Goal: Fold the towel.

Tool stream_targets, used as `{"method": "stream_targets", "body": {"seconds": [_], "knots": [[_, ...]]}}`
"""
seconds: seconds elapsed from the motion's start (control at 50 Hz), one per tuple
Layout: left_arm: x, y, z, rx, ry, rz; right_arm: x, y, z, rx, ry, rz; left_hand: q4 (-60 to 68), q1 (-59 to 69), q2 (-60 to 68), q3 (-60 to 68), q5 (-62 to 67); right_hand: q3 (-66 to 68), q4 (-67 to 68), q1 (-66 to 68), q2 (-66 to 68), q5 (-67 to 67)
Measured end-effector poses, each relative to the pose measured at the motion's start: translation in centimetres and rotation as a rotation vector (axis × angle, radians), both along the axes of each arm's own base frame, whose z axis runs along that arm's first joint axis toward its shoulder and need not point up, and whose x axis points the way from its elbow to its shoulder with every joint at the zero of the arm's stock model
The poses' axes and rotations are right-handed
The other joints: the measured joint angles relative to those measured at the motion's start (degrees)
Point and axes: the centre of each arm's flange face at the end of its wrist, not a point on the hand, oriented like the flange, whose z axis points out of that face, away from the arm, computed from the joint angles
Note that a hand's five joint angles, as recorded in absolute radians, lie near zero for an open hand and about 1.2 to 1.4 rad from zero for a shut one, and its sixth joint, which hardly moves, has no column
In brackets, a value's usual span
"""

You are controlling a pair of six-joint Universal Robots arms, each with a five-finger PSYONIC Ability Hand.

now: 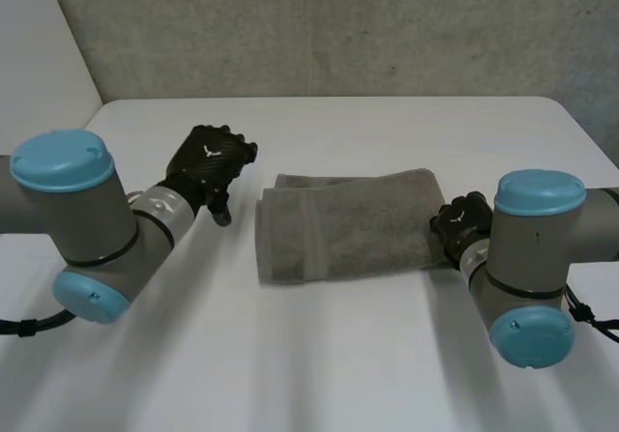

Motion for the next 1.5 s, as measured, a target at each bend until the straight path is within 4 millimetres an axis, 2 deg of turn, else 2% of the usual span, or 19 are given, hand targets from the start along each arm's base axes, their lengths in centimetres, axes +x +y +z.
{"method": "stream_targets", "body": {"seconds": [0.26,0.36,0.5,0.58,0.66,0.7,0.78,0.84,0.9,1.02,1.08,1.16,1.22,1.3,1.42,1.5], "knots": [[-0.8,5.7,-4.3,0.202,-0.099,-0.094,0.5,0.4,2.4,-0.025,-0.149,-0.024,0.00,0.00,0.00,-0.08,-0.01,-0.09,-0.09,-0.33,-0.06,-0.65],[-0.8,6.4,-4.9,0.226,-0.110,-0.103,0.5,0.4,2.6,-0.022,-0.173,-0.027,0.00,0.00,0.00,-0.08,0.05,-0.10,-0.09,-0.32,-0.07,-0.65],[-1.2,6.1,-5.2,0.214,-0.103,-0.106,0.4,0.5,2.3,-0.012,-0.171,-0.026,1.73,2.40,2.45,2.57,4.11,-0.10,-0.09,-0.32,-0.06,-0.65],[-1.9,5.6,-5.3,0.198,-0.094,-0.116,0.4,0.7,2.0,-0.003,-0.164,-0.025,18.95,19.66,18.94,19.56,20.44,-0.10,-0.09,-0.33,-0.07,-0.65],[-2.6,5.3,-5.6,0.191,-0.091,-0.129,0.4,0.8,1.9,0.001,-0.161,-0.025,31.28,31.21,31.48,32.04,32.50,-0.10,-0.10,-0.33,-0.06,-0.65],[-3.2,5.3,-5.8,0.187,-0.091,-0.140,0.4,0.8,1.8,0.002,-0.160,-0.026,42.28,42.18,42.24,43.24,43.52,-0.10,-0.09,-0.32,-0.06,-0.65],[-4.2,5.1,-5.7,0.165,-0.083,-0.161,0.3,0.7,1.8,0.001,-0.160,-0.028,45.22,44.84,45.42,47.02,47.24,-0.10,-0.09,-0.32,-0.06,-0.65],[-5.2,4.4,-5.0,0.123,-0.066,-0.173,0.2,0.7,1.8,0.001,-0.160,-0.030,45.22,44.85,45.45,47.23,47.43,-0.10,-0.09,-0.33,-0.06,-0.65],[-6.7,2.8,-3.3,0.044,-0.031,-0.180,0.2,0.6,1.9,-0.001,-0.159,-0.032,45.22,44.85,45.55,47.32,47.57,-0.10,-0.09,-0.32,-0.06,-0.65],[-9.8,-1.5,2.1,-0.185,0.076,-0.164,0.2,0.5,1.9,-0.004,-0.160,-0.032,45.23,44.85,45.72,47.40,47.68,-0.10,-0.09,-0.32,-0.06,-0.65],[-10.8,-3.5,6.1,-0.328,0.147,-0.127,0.2,0.6,2.0,-0.004,-0.160,-0.031,45.34,44.85,45.72,47.46,47.68,-0.10,-0.09,-0.33,-0.07,-0.65],[-11.2,-4.2,10.0,-0.423,0.228,-0.068,0.2,0.7,1.9,-0.003,-0.159,-0.030,45.35,45.73,45.72,47.49,48.11,-0.10,-0.10,-0.37,-0.07,-0.65],[-11.2,-3.9,10.9,-0.414,0.260,-0.040,0.2,0.6,1.9,-0.005,-0.160,-0.030,45.35,45.99,45.72,47.50,48.30,-0.11,-0.09,-0.37,-0.09,-0.66],[-10.4,-3.1,8.5,-0.304,0.228,-0.026,0.2,0.5,2.0,-0.011,-0.164,-0.029,45.36,45.99,45.72,47.54,48.42,-0.20,-0.11,-0.73,-0.15,-1.19],[-7.3,-0.8,1.6,-0.087,0.104,-0.028,0.3,0.5,2.2,-0.019,-0.170,-0.024,45.40,45.99,45.72,47.57,48.45,-2.39,-2.49,-3.18,-2.05,-4.27],[-5.6,0.9,-1.2,-0.021,0.055,-0.041,0.4,0.6,2.3,-0.019,-0.174,-0.016,45.40,45.99,45.73,47.59,48.45,-2.81,-2.90,-3.66,-2.11,-4.81]]}}
